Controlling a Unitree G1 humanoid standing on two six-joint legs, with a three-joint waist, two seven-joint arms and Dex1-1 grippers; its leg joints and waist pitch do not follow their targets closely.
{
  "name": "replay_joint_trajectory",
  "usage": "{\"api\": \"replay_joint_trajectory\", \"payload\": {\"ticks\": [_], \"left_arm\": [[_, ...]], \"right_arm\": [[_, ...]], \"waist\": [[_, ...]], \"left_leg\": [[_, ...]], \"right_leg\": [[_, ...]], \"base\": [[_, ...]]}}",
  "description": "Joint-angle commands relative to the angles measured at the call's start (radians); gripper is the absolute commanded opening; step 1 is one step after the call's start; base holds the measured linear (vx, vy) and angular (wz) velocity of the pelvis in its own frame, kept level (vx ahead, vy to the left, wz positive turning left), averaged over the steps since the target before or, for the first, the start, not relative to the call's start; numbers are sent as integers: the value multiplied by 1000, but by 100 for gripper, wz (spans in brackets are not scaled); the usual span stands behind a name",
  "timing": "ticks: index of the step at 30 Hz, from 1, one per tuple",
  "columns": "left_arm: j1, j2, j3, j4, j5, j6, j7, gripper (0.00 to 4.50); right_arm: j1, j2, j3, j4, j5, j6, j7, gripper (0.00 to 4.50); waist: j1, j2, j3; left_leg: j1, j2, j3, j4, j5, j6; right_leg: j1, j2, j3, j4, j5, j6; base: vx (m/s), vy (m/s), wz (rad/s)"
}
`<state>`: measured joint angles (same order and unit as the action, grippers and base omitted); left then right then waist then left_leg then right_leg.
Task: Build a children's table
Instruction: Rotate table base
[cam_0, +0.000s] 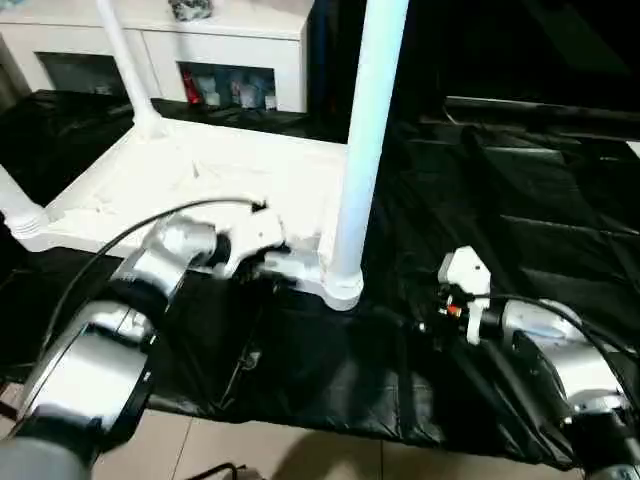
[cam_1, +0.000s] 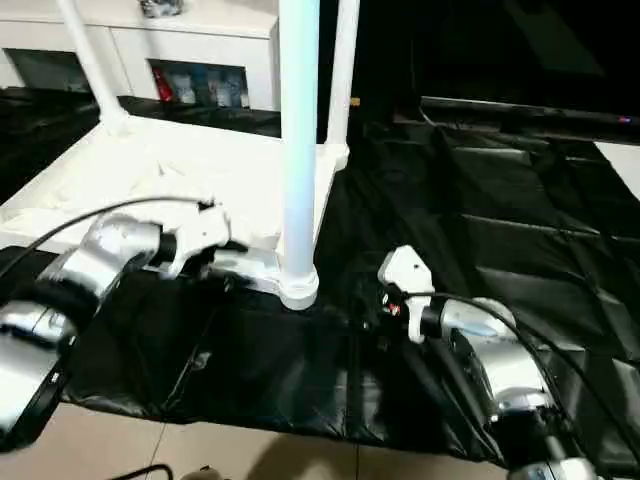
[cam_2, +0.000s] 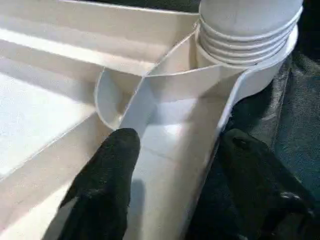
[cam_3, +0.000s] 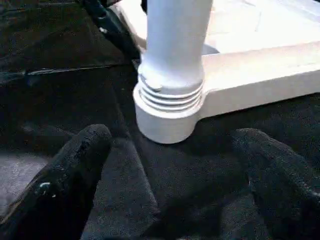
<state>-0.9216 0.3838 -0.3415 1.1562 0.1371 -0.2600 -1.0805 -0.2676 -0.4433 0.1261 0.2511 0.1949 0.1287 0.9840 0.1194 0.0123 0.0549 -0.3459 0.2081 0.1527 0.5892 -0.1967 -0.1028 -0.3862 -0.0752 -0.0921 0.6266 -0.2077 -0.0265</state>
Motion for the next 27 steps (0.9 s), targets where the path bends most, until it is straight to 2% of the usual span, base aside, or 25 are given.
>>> {"api": "replay_joint_trajectory", "payload": {"ticks": [1,4,7,11,15,16,17,20,22,23,27], "left_arm": [[-23,-3,-6,14,17,4,7,249],[-39,-12,-6,49,37,-8,17,243],[-55,-23,-6,83,49,-7,18,206],[-59,-25,-1,97,49,-4,-1,182],[-61,-26,7,108,49,13,-38,160],[-63,-26,5,112,55,18,-46,149],[-65,-25,3,116,61,22,-49,127],[-72,-19,-13,126,83,55,-62,121],[-75,-17,-20,131,92,81,-66,94],[-76,-18,-19,132,91,89,-67,88],[-83,-26,-8,133,81,128,-110,71]], "right_arm": [[4,-15,0,-23,9,12,7,437],[7,-20,1,-30,10,19,11,437],[3,-25,1,-34,8,28,17,437],[-1,-25,3,-39,8,33,20,437],[-2,-31,15,-47,16,43,43,437],[-1,-34,18,-52,20,49,53,437],[0,-37,20,-55,22,51,60,437],[0,-53,34,-67,32,66,102,437],[-2,-62,43,-69,34,70,128,437],[-4,-63,44,-67,32,68,131,437],[-16,-64,45,-55,24,65,134,437]], "waist": [[7,6,-72],[7,5,-70],[10,4,-70],[15,2,-71],[18,-4,-70],[20,0,-70],[22,-5,-70],[25,-9,-68],[25,-8,-67],[25,-3,-68],[24,-2,-69]], "left_leg": [[-7,15,3,-58,-122,51],[-8,15,2,-58,-126,51],[-8,17,1,-59,-123,53],[-8,18,1,-58,-119,55],[-8,18,3,-58,-109,62],[-7,19,2,-58,-106,63],[-8,19,2,-58,-105,65],[-8,21,2,-60,-102,69],[-11,20,2,-60,-100,69],[-9,20,2,-60,-101,68],[-10,20,1,-60,-95,64]], "right_leg": [[68,-69,54,-75,-48,-220],[68,-69,53,-78,-61,-217],[67,-70,53,-78,-67,-213],[67,-72,53,-76,-60,-219],[66,-72,53,-76,-58,-216],[65,-73,53,-75,-59,-217],[66,-73,53,-75,-62,-214],[66,-75,54,-77,-82,-202],[66,-77,54,-78,-89,-199],[65,-76,53,-78,-90,-202],[66,-75,53,-77,-72,-209]], "base": [[0,0,0],[0,0,0],[0,0,0],[0,0,0],[0,0,0],[0,0,0],[0,0,0],[0,0,0],[0,0,0],[0,0,0],[0,0,0]]}}
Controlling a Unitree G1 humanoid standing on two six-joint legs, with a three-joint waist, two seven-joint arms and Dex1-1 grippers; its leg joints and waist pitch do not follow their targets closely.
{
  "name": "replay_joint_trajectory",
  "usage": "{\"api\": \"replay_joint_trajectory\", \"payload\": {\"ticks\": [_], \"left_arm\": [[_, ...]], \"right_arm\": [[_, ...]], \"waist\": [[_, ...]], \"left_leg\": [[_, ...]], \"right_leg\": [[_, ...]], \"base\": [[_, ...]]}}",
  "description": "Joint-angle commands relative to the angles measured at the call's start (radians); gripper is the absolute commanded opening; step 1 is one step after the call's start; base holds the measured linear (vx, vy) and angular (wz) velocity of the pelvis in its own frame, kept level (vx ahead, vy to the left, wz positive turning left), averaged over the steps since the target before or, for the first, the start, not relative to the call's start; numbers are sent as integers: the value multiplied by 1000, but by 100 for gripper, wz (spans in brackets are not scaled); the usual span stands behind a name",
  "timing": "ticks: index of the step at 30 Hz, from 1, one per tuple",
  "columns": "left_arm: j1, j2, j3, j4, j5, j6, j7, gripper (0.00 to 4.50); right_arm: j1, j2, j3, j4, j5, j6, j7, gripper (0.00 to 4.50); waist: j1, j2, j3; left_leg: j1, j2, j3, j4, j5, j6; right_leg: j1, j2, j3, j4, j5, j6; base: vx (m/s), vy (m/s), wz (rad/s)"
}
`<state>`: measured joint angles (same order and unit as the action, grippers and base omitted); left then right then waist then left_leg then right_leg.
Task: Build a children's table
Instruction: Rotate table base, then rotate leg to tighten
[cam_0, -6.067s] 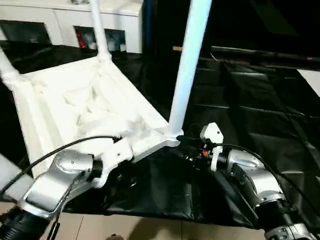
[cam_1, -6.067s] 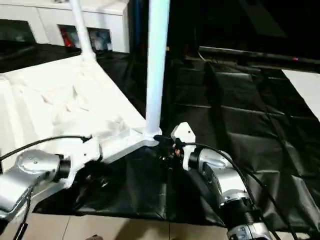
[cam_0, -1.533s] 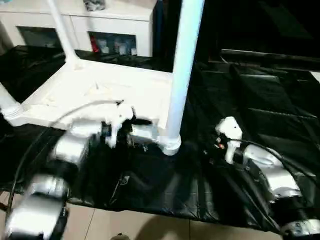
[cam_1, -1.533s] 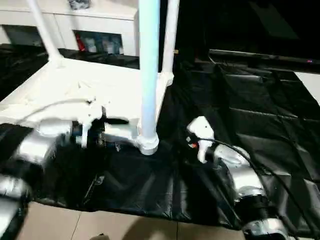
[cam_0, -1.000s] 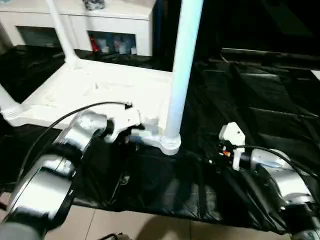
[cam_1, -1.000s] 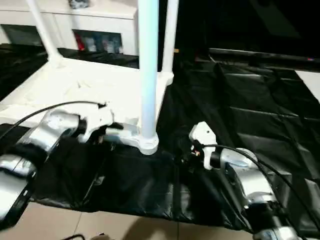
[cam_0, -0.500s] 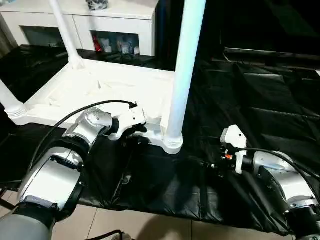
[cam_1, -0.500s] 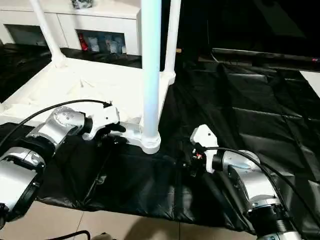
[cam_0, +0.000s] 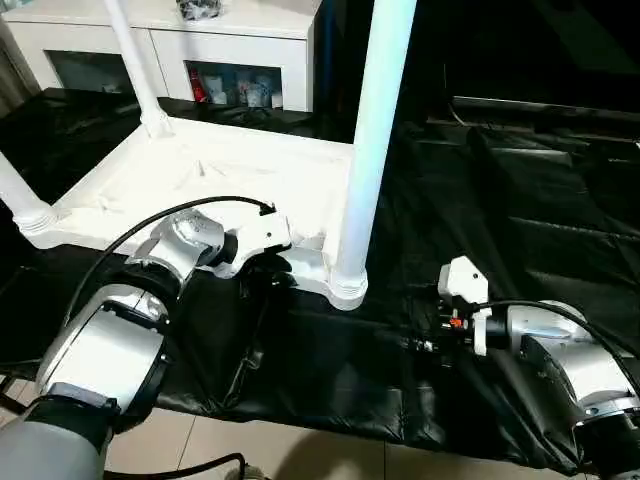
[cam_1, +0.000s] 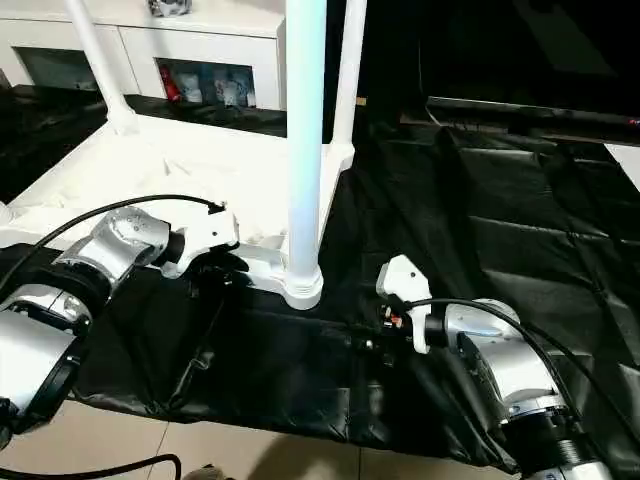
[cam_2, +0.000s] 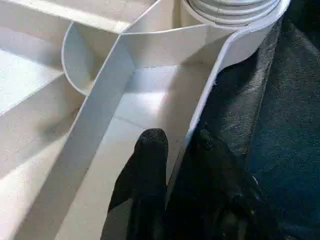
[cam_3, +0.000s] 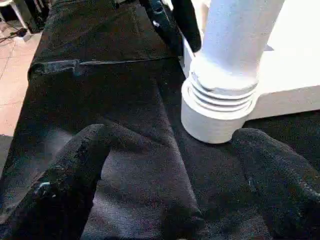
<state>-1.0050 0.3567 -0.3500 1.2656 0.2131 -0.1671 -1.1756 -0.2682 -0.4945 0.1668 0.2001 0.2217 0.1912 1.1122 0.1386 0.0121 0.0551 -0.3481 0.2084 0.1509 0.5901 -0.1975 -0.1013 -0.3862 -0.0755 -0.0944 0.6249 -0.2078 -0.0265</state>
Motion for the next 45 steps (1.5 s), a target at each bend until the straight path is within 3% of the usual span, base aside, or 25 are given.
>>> {"api": "replay_joint_trajectory", "payload": {"ticks": [1,4,10,15,16,17,20,21,23,28,29,32,33,34,36,45], "left_arm": [[1,1,-6,23,9,43,-38,67],[20,16,-62,8,69,58,-130,56],[52,16,-33,-35,21,133,-209,26],[84,5,41,-90,-41,220,-137,6],[112,-2,73,-132,-57,232,-41,5],[126,-3,79,-149,-59,230,-8,4],[183,-3,94,-233,-74,241,-4,3],[202,-4,101,-264,-80,256,-2,1],[239,-5,107,-326,-88,274,1,1],[329,-1,84,-448,-101,109,-36,1],[328,-1,81,-451,-95,108,-19,1],[317,-7,84,-447,-92,150,2,29],[317,-8,86,-447,-93,153,3,29],[317,-9,88,-448,-95,158,4,59],[324,-13,95,-456,-92,167,30,63],[335,-7,94,-424,-98,168,34,63]], "right_arm": [[-18,-15,4,-2,-4,2,7,437],[-30,-28,11,5,-11,-4,23,437],[-49,-35,9,26,-16,-17,36,437],[-64,-27,7,51,-22,-35,28,437],[-70,-18,8,55,-20,-38,19,437],[-71,-15,9,53,-18,-37,17,437],[-70,-6,12,51,-17,-36,15,437],[-69,-3,12,52,-17,-38,14,437],[-68,2,14,55,-17,-41,11,437],[-59,13,17,49,-20,-44,7,437],[-57,14,16,47,-21,-44,6,437],[-44,17,15,31,-20,-40,1,437],[-43,17,15,30,-20,-39,1,437],[-41,17,15,27,-20,-39,0,437],[-32,16,15,16,-19,-36,-3,437],[-35,29,10,9,-16,-39,-18,437]], "waist": [[4,-2,-70],[4,-4,-71],[4,-8,-69],[4,-9,-67],[3,-15,-68],[3,-12,-66],[-2,-13,-67],[-5,-19,-67],[-12,-14,-67],[-18,-12,-64],[-17,-5,-65],[-14,-2,-65],[-13,-4,-66],[-13,-5,-66],[-13,-2,-66],[-14,-7,-64]], "left_leg": [[-8,19,3,-61,-91,63],[-8,20,3,-60,-77,68],[-6,22,6,-61,-89,72],[-6,23,7,-62,-102,72],[-7,23,7,-61,-99,73],[-8,22,6,-61,-102,75],[-11,23,4,-64,-104,72],[-10,21,6,-64,-99,76],[-10,24,5,-64,-91,80],[-9,25,7,-66,-116,81],[-7,25,7,-66,-118,78],[-4,26,8,-67,-126,72],[-5,25,8,-66,-123,71],[-5,26,6,-67,-121,69],[-6,24,7,-66,-123,68],[-6,22,6,-68,-143,61]], "right_leg": [[66,-74,55,-75,-59,-214],[68,-75,56,-71,-30,-224],[67,-78,56,-73,-51,-237],[64,-80,55,-74,-82,-244],[65,-79,55,-74,-89,-237],[64,-79,54,-75,-99,-233],[66,-81,54,-76,-126,-215],[64,-78,54,-79,-126,-211],[62,-78,54,-75,-105,-218],[56,-76,55,-84,-154,-198],[55,-77,56,-83,-150,-198],[54,-75,57,-82,-139,-201],[54,-75,57,-82,-131,-201],[56,-75,57,-80,-122,-203],[56,-75,57,-80,-118,-205],[55,-75,56,-87,-174,-184]], "base": [[0,0,0],[0,0,0],[0,0,0],[0,0,0],[0,0,0],[0,0,0],[0,0,0],[0,0,0],[0,0,0],[0,0,0],[0,0,0],[0,0,0],[0,0,0],[0,0,0],[0,0,0],[0,0,0]]}}
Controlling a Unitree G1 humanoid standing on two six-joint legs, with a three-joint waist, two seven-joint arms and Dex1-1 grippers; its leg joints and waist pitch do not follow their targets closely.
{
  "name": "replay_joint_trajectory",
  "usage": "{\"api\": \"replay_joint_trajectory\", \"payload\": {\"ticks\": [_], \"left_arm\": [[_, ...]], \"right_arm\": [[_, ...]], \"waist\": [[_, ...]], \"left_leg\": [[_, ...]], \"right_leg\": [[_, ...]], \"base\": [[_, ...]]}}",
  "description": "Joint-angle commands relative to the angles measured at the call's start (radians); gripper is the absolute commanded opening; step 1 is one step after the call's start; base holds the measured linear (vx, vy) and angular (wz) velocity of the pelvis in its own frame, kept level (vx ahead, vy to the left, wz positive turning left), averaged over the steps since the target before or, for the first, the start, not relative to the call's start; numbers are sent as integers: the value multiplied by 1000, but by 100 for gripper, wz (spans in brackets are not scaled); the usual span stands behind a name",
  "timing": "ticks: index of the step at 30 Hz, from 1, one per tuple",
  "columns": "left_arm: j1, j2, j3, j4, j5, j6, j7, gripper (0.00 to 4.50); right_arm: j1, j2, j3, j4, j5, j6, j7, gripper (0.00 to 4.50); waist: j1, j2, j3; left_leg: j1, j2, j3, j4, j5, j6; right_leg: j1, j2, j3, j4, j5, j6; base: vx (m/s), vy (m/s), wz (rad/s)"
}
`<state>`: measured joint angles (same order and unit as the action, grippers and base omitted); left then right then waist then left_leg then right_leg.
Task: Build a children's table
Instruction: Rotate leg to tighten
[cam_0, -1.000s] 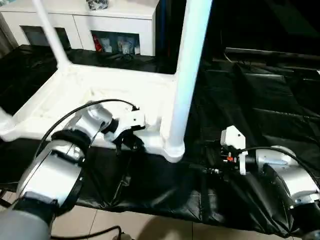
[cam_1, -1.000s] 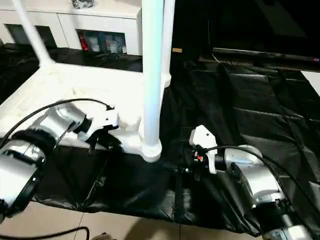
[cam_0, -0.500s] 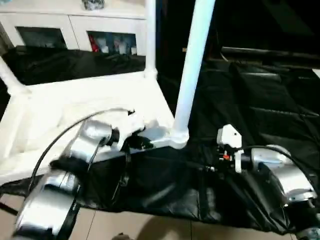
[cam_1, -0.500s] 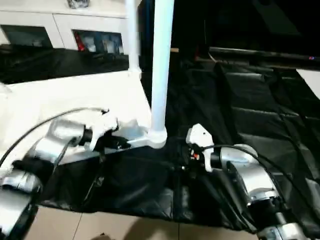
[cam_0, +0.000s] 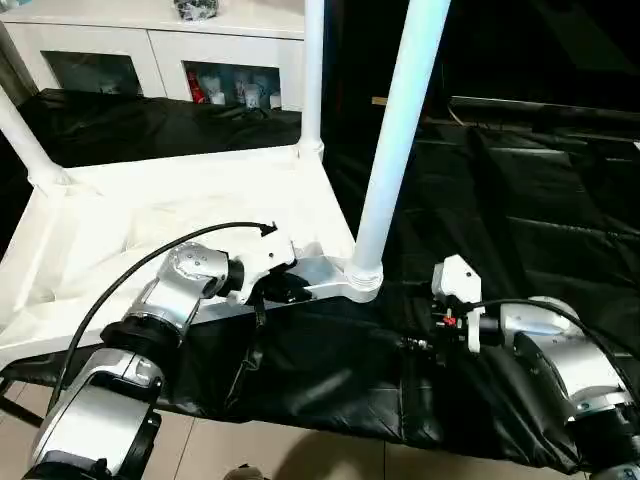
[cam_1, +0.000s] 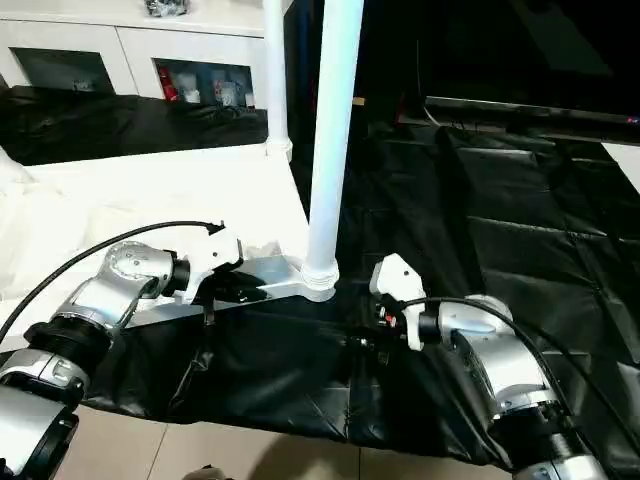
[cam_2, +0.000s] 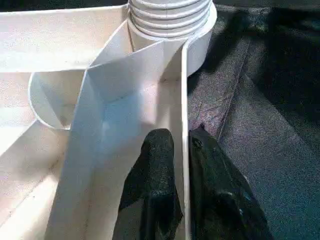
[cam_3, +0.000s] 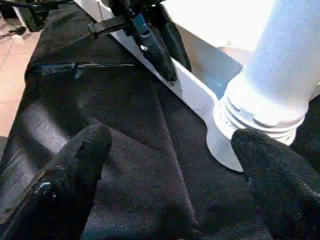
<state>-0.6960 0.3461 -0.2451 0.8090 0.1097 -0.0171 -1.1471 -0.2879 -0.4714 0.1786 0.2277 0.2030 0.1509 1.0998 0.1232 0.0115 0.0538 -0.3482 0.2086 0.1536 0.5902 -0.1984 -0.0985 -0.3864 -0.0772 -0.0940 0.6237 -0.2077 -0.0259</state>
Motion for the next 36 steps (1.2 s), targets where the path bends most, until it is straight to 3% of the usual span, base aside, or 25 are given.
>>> {"api": "replay_joint_trajectory", "payload": {"ticks": [1,4,9,10,12,14,16,18,19,23,25,26,32,36], "left_arm": [[28,6,-11,33,5,18,7,63],[39,8,-2,26,-14,35,-12,27],[63,16,-5,-1,-22,43,-40,6],[77,18,-9,-21,-25,35,-50,6],[88,19,-12,-42,-32,40,-64,6],[99,22,-16,-67,-39,34,-77,6],[104,25,-18,-77,-41,23,-82,6],[110,27,-18,-91,-45,19,-90,6],[112,28,-18,-97,-48,23,-90,6],[115,34,-13,-106,-34,27,-57,6],[113,37,-10,-99,-27,19,-42,6],[111,39,-6,-92,-24,14,-33,6],[133,43,-4,-141,-57,22,-81,6],[136,43,-13,-152,-61,26,-95,1]], "right_arm": [[-21,11,-3,-14,1,-4,-11,437],[-45,47,-17,8,16,2,-40,443],[-80,114,-29,39,37,3,-86,450],[-97,131,-22,62,29,-2,-98,450],[-118,144,-18,95,11,-11,-120,450],[-149,154,-7,146,-26,-33,-149,450],[-173,157,3,192,-60,-43,-173,450],[-193,161,6,229,-80,-45,-195,450],[-200,163,6,240,-82,-44,-200,450],[-216,152,18,262,-98,-30,-190,450],[-211,145,20,257,-94,-26,-175,450],[-203,140,10,246,-83,-22,-169,450],[-237,157,-5,324,-81,-70,-176,450],[-269,177,-5,375,-84,-82,-173,432]], "waist": [[1,-6,-63],[-1,-5,-63],[-12,-4,-62],[-14,-16,-62],[-19,-11,-62],[-33,-17,-59],[-34,-14,-59],[-39,-21,-60],[-40,-17,-60],[-23,-27,-65],[-16,-24,-65],[-13,-27,-64],[-13,-22,-61],[-17,-22,-67]], "left_leg": [[-6,22,3,-69,-141,58],[-7,23,3,-69,-136,58],[-7,24,2,-72,-145,48],[-8,24,2,-73,-140,50],[-8,24,1,-74,-138,50],[-14,21,2,-75,-146,46],[-9,22,2,-74,-148,44],[-10,22,2,-75,-142,41],[-7,23,2,-76,-126,36],[-3,25,10,-69,-80,64],[-5,24,10,-68,-67,73],[-5,24,10,-68,-70,75],[-5,24,9,-73,-117,47],[-7,24,10,-68,-76,57]], "right_leg": [[55,-74,56,-86,-176,-184],[54,-74,56,-84,-166,-189],[53,-75,57,-83,-172,-192],[55,-74,57,-82,-168,-190],[54,-77,56,-80,-172,-194],[56,-76,55,-84,-206,-187],[52,-77,57,-85,-218,-182],[53,-76,57,-83,-208,-187],[50,-76,58,-81,-191,-194],[50,-74,62,-68,-84,-220],[53,-75,60,-65,-69,-215],[53,-75,60,-67,-78,-208],[51,-78,61,-76,-176,-185],[52,-74,60,-65,-97,-209]], "base": [[0,0,0],[0,0,0],[0,0,0],[0,0,0],[0,0,0],[0,0,0],[0,0,0],[0,0,0],[0,0,0],[0,0,0],[0,0,0],[0,0,0],[0,0,0],[0,0,0]]}}
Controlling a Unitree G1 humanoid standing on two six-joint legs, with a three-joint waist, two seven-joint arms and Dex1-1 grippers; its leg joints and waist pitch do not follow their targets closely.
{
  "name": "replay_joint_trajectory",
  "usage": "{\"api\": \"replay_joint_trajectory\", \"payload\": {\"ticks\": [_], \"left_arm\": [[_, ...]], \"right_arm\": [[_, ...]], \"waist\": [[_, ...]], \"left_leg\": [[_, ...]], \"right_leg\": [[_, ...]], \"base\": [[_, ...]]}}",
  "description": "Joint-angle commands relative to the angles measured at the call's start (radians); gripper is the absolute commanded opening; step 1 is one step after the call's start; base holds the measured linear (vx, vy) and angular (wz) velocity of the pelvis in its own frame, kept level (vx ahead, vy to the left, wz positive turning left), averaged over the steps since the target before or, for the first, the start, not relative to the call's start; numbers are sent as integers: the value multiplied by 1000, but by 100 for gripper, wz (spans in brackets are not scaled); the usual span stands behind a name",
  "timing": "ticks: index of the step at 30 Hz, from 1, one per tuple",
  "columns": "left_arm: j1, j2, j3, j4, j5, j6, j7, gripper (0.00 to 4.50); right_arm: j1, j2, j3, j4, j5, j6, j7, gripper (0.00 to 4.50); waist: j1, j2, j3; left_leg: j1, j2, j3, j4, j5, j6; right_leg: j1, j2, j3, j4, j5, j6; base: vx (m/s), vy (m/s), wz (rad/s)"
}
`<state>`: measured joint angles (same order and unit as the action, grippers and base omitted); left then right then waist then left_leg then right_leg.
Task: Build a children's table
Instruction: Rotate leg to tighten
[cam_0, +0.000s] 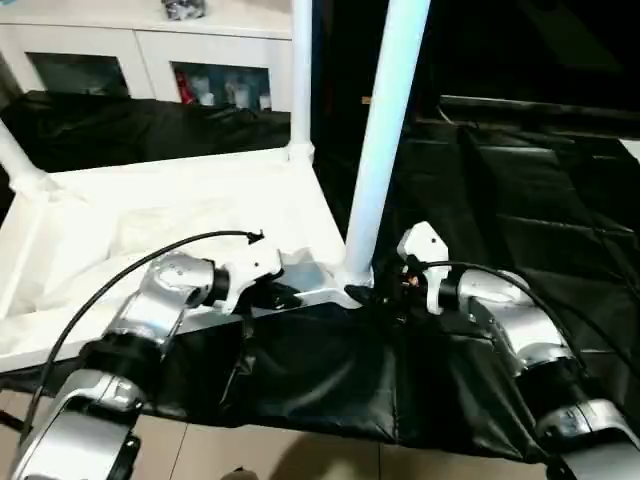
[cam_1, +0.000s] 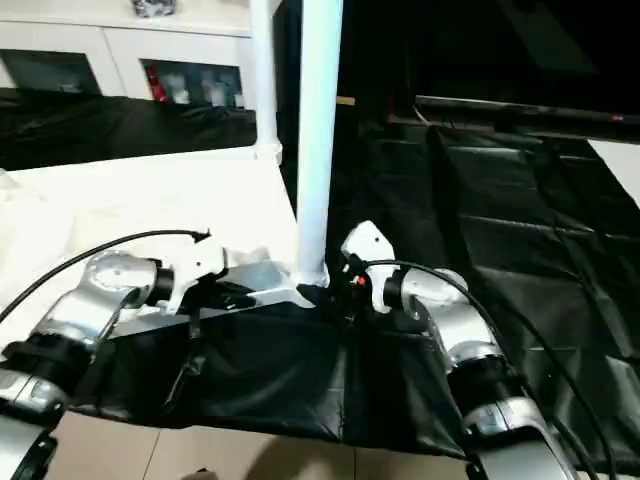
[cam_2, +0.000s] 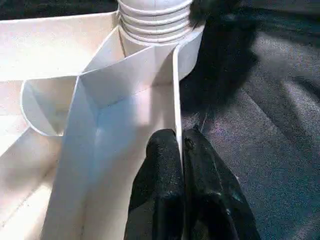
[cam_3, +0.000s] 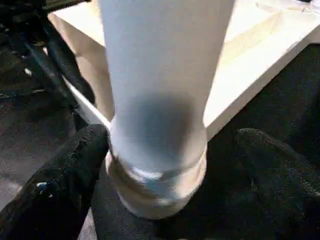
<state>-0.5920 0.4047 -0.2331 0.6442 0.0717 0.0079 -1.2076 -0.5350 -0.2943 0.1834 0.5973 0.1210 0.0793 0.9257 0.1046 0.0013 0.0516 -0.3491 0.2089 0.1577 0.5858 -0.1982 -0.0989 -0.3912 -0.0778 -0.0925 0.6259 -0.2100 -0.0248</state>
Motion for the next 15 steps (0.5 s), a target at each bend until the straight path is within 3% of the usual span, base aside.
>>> {"api": "replay_joint_trajectory", "payload": {"ticks": [1,5,11,15], "left_arm": [[30,-17,-26,16,-22,0,-35,1],[27,-17,-26,21,-19,-2,-33,0],[26,-7,-25,20,-11,5,-23,0],[25,-1,-24,26,-8,6,-20,0]], "right_arm": [[-38,10,-5,39,-6,-17,6,432],[-52,17,2,65,-13,-29,11,397],[-94,36,12,148,-33,-73,20,347],[-108,38,21,176,-47,-89,29,313]], "waist": [[1,-12,-66],[5,-19,-65],[7,-14,-64],[7,-15,-65]], "left_leg": [[-7,24,6,-62,-59,65],[-8,23,8,-61,-51,77],[-6,24,8,-62,-78,65],[-8,23,10,-60,-64,67]], "right_leg": [[57,-72,58,-63,-58,-217],[58,-73,58,-62,-46,-223],[54,-74,59,-65,-102,-215],[55,-73,61,-61,-74,-218]], "base": [[0,0,0],[0,0,0],[0,0,0],[0,0,0]]}}
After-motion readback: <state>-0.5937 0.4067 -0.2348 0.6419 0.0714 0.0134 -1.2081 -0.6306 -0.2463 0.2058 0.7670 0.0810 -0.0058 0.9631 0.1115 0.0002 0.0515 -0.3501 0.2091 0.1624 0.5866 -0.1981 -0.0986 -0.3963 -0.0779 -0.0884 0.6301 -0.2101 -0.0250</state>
